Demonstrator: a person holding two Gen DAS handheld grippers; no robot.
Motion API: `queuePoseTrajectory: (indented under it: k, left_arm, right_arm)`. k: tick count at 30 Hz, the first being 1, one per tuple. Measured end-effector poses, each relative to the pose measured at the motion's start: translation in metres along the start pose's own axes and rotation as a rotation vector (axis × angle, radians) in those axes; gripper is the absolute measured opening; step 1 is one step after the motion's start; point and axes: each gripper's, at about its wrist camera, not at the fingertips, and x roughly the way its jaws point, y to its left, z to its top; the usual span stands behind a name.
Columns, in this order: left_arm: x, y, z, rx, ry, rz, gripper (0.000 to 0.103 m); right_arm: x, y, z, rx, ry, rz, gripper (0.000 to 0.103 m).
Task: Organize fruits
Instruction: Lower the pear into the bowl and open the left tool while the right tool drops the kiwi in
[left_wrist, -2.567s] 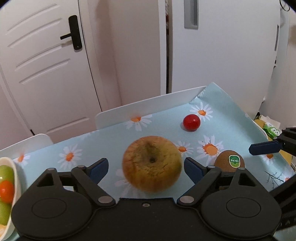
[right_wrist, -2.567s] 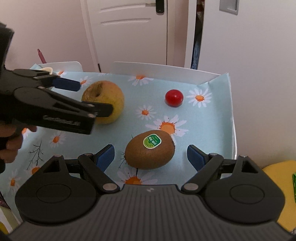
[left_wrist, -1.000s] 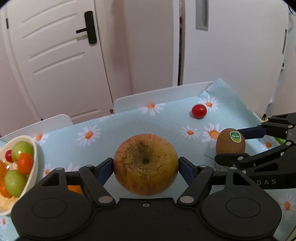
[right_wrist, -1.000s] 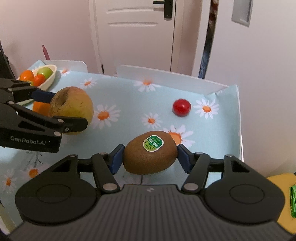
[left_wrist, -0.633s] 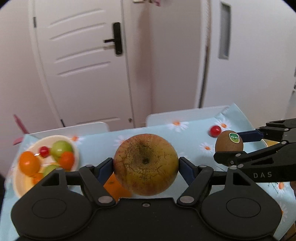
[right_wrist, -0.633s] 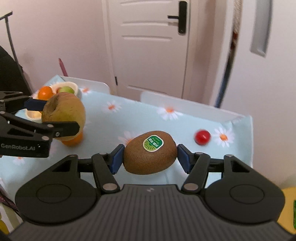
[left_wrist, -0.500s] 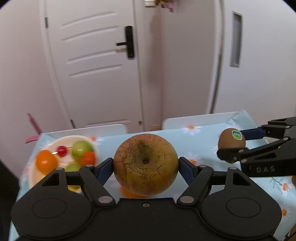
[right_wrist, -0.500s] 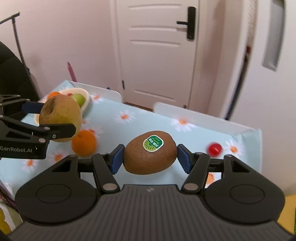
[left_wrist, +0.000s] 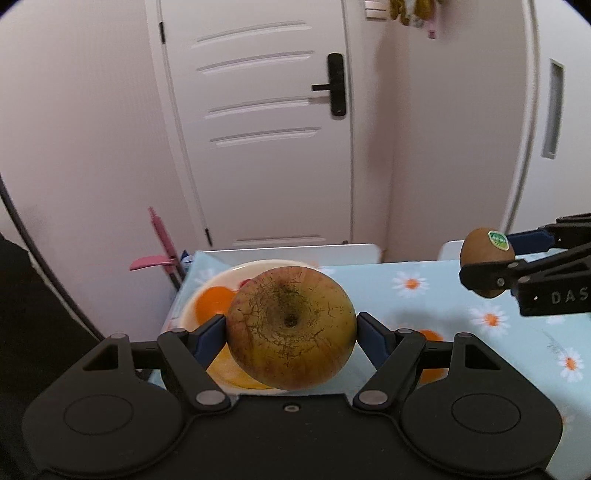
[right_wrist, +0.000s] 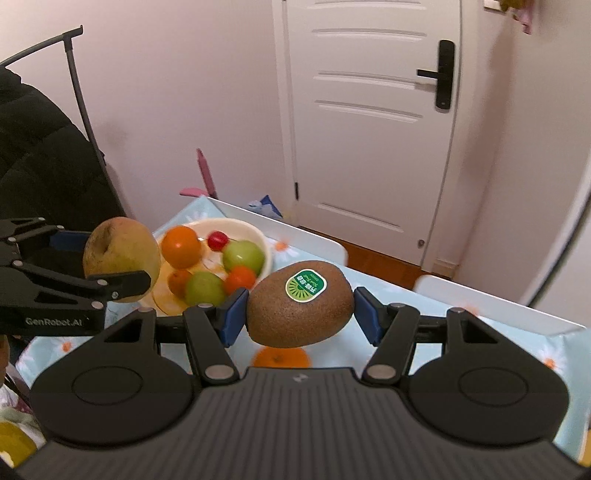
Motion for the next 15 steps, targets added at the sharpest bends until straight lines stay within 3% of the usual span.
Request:
queuePoseTrajectory:
  k: [8, 15]
  left_arm:
    - [0.031, 0.049, -0.007, 0.025, 0.039, 0.001, 0.079]
    - [0.067, 0.07, -0.017, 0.094, 0.077, -0.033, 0.079]
  right_arm:
    - [0.038, 0.043, 0.021, 0.013, 0.007, 0.001, 0.077]
    - [0.072, 0.07, 0.032, 0.033, 0.029, -0.02, 0.077]
